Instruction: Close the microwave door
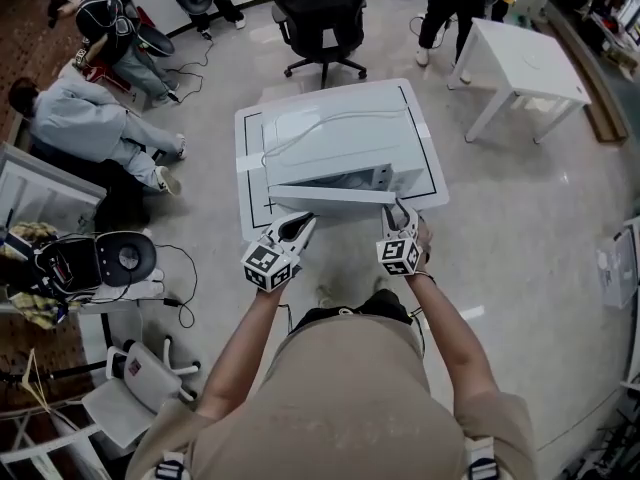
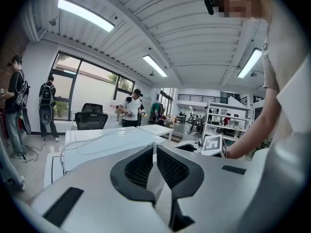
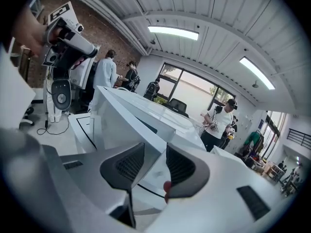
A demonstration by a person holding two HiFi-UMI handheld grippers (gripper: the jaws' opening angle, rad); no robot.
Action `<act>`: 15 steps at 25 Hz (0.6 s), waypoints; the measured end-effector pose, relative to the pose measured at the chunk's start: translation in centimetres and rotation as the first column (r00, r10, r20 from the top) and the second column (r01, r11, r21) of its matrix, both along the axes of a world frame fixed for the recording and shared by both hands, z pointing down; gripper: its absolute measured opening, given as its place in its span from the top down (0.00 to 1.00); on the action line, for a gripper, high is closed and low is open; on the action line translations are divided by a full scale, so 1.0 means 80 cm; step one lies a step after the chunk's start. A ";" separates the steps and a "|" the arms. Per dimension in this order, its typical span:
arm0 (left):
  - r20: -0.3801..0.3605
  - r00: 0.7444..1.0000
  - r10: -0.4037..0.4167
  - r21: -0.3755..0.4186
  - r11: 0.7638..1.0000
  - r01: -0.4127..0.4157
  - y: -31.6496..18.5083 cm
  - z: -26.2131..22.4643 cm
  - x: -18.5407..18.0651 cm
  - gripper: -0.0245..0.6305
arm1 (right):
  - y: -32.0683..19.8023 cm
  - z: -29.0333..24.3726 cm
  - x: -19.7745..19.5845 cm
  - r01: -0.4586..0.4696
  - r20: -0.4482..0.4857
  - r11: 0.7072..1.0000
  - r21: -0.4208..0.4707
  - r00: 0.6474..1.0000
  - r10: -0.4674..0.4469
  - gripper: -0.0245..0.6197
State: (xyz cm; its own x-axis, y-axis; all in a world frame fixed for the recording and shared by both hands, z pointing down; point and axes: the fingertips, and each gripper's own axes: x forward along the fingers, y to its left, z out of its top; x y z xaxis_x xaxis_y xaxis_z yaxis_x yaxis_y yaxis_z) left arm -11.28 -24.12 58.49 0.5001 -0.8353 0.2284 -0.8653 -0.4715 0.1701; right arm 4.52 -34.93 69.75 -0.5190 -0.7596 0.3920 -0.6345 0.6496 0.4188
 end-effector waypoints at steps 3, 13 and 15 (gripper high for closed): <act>0.004 1.000 -0.024 -0.008 1.000 0.024 -0.006 0.000 -0.002 0.95 | -0.009 -0.002 -0.003 0.015 -0.005 1.000 0.018 1.000 -0.015 0.74; 0.025 0.998 -0.064 -0.031 0.997 0.065 -0.011 0.003 -0.002 0.95 | -0.050 -0.008 -0.002 0.021 0.002 1.000 0.023 1.000 -0.021 0.62; 0.029 0.997 -0.067 -0.034 0.997 0.068 -0.012 0.005 -0.002 0.95 | -0.058 -0.009 -0.001 0.018 0.003 1.000 0.023 1.000 -0.018 0.61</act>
